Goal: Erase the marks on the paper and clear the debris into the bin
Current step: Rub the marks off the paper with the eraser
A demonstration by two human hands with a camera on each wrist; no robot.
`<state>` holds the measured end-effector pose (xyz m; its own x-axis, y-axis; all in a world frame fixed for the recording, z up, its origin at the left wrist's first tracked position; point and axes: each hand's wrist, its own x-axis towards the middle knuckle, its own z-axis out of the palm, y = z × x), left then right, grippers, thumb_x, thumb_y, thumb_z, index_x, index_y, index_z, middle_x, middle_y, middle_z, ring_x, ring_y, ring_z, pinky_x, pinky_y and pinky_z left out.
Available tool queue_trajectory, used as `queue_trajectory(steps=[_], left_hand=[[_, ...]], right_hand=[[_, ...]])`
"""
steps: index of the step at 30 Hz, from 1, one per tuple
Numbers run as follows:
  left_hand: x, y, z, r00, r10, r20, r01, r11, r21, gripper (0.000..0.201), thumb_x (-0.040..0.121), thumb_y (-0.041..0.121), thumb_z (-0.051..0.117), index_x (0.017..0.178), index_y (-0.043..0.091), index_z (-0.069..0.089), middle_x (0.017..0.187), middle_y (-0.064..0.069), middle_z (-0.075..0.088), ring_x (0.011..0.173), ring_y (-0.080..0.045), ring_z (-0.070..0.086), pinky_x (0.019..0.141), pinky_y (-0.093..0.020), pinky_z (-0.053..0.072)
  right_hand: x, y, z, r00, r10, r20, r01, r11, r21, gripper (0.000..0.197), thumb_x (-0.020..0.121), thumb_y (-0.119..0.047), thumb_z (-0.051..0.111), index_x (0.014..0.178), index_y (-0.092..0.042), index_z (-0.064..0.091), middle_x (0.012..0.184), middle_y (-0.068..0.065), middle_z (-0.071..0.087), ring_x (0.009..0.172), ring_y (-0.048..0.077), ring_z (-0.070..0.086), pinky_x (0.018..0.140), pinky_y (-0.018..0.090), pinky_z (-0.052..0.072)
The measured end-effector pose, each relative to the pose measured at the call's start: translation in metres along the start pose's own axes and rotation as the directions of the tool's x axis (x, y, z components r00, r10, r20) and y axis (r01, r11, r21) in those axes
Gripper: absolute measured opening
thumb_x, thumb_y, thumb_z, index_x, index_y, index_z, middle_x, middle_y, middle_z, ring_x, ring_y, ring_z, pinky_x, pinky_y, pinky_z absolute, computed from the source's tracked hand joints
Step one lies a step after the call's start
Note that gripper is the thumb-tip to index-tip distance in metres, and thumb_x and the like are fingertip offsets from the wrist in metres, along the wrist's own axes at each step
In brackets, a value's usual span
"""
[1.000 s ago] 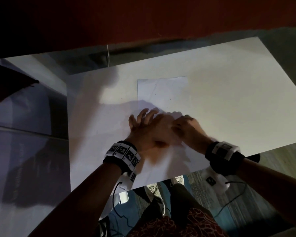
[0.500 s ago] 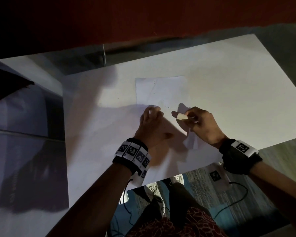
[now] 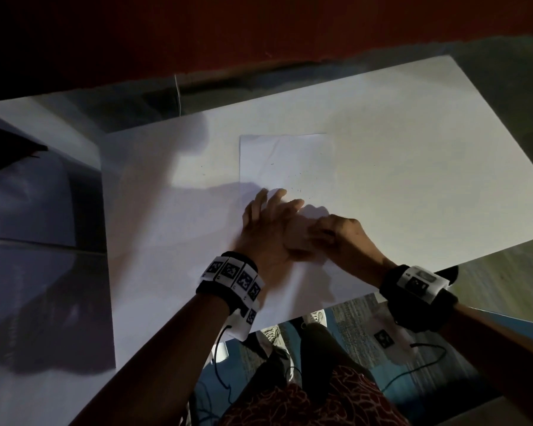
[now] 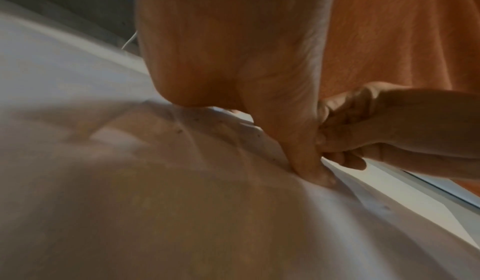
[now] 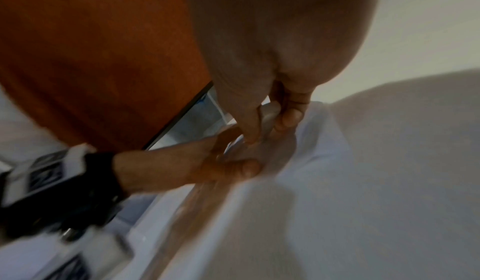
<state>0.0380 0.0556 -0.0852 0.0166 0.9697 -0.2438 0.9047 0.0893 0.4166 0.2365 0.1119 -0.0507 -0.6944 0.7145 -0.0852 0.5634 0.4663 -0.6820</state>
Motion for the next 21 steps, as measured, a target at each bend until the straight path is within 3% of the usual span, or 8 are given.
queue_trajectory(steps=[2,6,8,11,15,16,18,21], left_hand=[[-0.001,-0.002,0.001,1.0,0.014,-0.014,-0.014,1.0,-0.009,0.125,0.051,0.101,0.05,0.158,0.047,0.016,0.169,0.006,-0.005,0.155,-0.029,-0.019,0.126,-0.053,0.001],[0.0,-0.002,0.0,1.0,0.009,-0.012,-0.009,1.0,-0.014,0.12,0.057,0.092,0.066,0.158,0.047,0.017,0.169,0.01,-0.006,0.155,-0.023,-0.019,0.125,-0.048,0.001],[0.001,-0.005,0.004,1.0,0.014,-0.02,-0.014,1.0,-0.002,0.12,0.059,0.093,0.064,0.159,0.047,0.015,0.169,0.008,-0.007,0.155,-0.025,-0.02,0.126,-0.049,0.002],[0.0,-0.006,0.008,1.0,0.027,-0.014,-0.026,0.999,0.024,0.122,0.057,0.101,0.047,0.16,0.046,0.01,0.17,0.005,-0.009,0.155,-0.027,-0.023,0.126,-0.053,0.005],[0.001,-0.002,0.002,1.0,-0.003,0.001,0.003,1.0,0.006,0.124,0.056,0.095,0.059,0.16,0.046,0.013,0.169,0.01,-0.008,0.154,-0.023,-0.023,0.124,-0.046,0.0],[0.001,-0.002,0.001,1.0,0.002,-0.004,-0.002,1.0,0.003,0.125,0.054,0.097,0.056,0.159,0.047,0.013,0.169,0.01,-0.009,0.154,-0.023,-0.023,0.125,-0.047,0.001],[-0.001,-0.002,0.001,1.0,0.007,-0.015,-0.007,1.0,0.011,0.126,0.049,0.101,0.043,0.159,0.047,0.014,0.17,0.009,-0.008,0.155,-0.025,-0.023,0.125,-0.05,0.003],[-0.001,-0.001,0.002,1.0,0.001,-0.013,-0.001,1.0,-0.015,0.125,0.049,0.1,0.043,0.159,0.046,0.016,0.17,0.009,-0.007,0.155,-0.025,-0.023,0.125,-0.052,0.004]], right_hand=[[0.002,0.003,-0.002,0.994,-0.107,0.035,0.11,0.988,-0.111,0.02,0.091,-0.032,0.056,0.095,-0.019,0.071,0.091,0.001,0.065,0.08,0.018,0.06,0.071,0.024,0.047],[0.01,0.013,-0.015,0.969,0.019,-0.247,-0.043,0.995,-0.089,0.012,0.085,-0.016,0.07,0.095,-0.016,0.075,0.089,0.005,0.066,0.08,0.024,0.063,0.075,0.016,0.04],[0.002,0.003,-0.002,0.982,-0.02,-0.188,0.005,0.997,-0.078,0.007,0.083,-0.013,0.072,0.09,-0.015,0.073,0.087,0.002,0.064,0.081,0.023,0.062,0.074,0.023,0.044],[-0.005,-0.003,0.007,0.987,-0.159,-0.023,0.156,0.981,-0.112,0.011,0.082,-0.01,0.074,0.091,-0.015,0.074,0.088,0.001,0.063,0.083,0.022,0.058,0.072,0.036,0.048],[0.008,0.006,-0.009,0.988,-0.025,-0.151,0.026,1.0,0.008,0.021,0.08,-0.003,0.071,0.087,-0.021,0.079,0.093,-0.01,0.062,0.091,0.02,0.059,0.081,0.034,0.05],[0.008,0.001,-0.008,0.987,-0.039,-0.153,0.04,0.999,0.004,0.021,0.078,-0.002,0.071,0.086,-0.02,0.079,0.092,-0.014,0.06,0.09,0.021,0.06,0.08,0.034,0.05],[0.006,-0.004,-0.002,0.993,-0.052,-0.105,0.05,0.999,-0.015,0.017,0.076,-0.004,0.075,0.084,-0.019,0.077,0.09,-0.016,0.059,0.084,0.021,0.062,0.075,0.032,0.05],[0.008,-0.003,-0.001,0.993,0.117,-0.003,-0.117,0.991,0.07,0.009,0.08,-0.02,0.074,0.085,-0.026,0.07,0.089,-0.006,0.063,0.081,0.011,0.06,0.074,0.027,0.048]])
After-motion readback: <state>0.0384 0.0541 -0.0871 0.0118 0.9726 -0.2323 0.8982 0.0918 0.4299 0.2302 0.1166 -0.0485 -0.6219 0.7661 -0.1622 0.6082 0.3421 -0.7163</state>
